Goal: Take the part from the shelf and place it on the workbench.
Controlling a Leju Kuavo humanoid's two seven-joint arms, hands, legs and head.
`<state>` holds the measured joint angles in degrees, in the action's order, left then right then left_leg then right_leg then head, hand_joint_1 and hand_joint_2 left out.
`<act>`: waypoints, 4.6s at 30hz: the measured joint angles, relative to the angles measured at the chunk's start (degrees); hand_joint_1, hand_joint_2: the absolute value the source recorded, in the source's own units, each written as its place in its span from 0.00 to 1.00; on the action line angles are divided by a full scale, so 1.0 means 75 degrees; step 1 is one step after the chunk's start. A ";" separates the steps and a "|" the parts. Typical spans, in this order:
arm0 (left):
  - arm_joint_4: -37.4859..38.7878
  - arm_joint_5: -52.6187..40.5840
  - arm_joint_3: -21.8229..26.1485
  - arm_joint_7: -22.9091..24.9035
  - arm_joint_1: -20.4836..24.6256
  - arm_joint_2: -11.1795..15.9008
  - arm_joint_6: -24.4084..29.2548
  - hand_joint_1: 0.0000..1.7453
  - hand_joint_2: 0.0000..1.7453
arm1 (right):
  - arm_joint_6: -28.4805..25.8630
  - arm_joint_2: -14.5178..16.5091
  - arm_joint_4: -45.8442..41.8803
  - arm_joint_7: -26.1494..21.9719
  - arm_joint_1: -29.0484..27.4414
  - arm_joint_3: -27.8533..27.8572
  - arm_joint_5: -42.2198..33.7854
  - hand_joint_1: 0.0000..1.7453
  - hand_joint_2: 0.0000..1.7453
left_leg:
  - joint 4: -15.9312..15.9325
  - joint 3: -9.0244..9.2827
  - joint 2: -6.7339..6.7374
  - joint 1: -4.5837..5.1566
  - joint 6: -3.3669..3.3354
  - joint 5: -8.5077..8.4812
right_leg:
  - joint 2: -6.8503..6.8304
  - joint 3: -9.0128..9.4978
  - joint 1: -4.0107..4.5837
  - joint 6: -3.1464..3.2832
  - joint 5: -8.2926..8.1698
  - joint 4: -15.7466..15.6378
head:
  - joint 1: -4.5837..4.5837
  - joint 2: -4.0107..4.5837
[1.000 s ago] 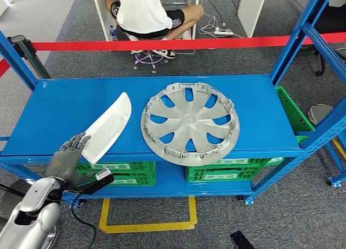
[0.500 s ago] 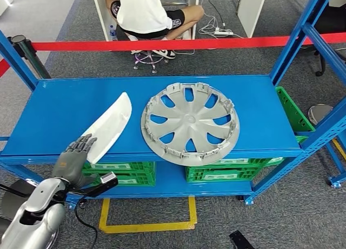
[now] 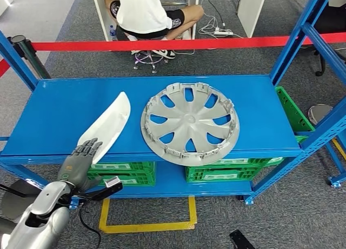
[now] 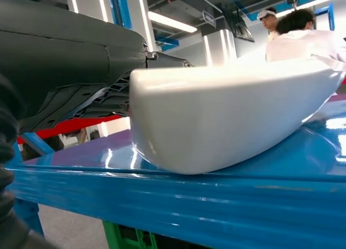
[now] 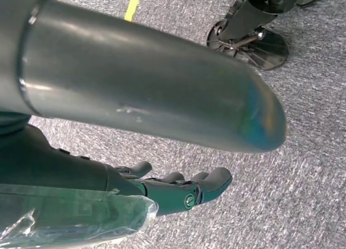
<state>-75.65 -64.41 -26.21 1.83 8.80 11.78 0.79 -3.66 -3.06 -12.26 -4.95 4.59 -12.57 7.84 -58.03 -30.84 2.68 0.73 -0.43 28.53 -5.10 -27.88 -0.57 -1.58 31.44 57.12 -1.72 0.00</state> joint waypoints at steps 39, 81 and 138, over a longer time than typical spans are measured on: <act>-0.0006 -0.2065 0.0277 0.0046 0.0172 0.0034 0.2395 1.00 1.00 | -0.0095 0.0000 0.0000 -0.0305 -0.0129 0.0323 0.0402 0.00 0.00 | -0.0001 0.0001 0.0000 0.0000 0.0000 0.0000 | 0.0000 -0.0002 0.0000 0.0000 0.0000 0.0000 | 0.0001 0.0000; -0.1899 -0.3157 -0.0379 0.0208 0.0814 0.0389 0.4234 1.00 1.00 | -0.0498 0.0417 0.0000 -0.0162 -0.0227 0.0971 0.0299 0.00 0.00 | 0.0000 0.0000 0.0001 0.0000 0.0001 -0.0001 | 0.0001 -0.0002 0.0000 0.0000 0.0000 0.0001 | 0.0000 0.0000; -0.1495 -0.3155 -0.0090 0.0093 0.0894 0.0288 0.3841 1.00 1.00 | -0.0653 0.0468 0.0003 -0.0686 -0.0580 0.1469 0.0243 0.00 0.00 | 0.0222 -0.0578 -0.0326 0.0061 -0.0178 -0.0681 | 0.0676 -0.0461 0.0007 0.0022 -0.0202 0.0804 | 0.0124 0.0000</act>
<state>-86.87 -88.07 -26.88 2.53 15.51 13.94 29.60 -8.56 0.45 -12.24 -10.09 0.24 -1.55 9.66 -56.36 -35.17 0.24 1.19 -1.77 23.42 -0.04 -31.34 -0.52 -1.42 29.93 63.15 -0.79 0.00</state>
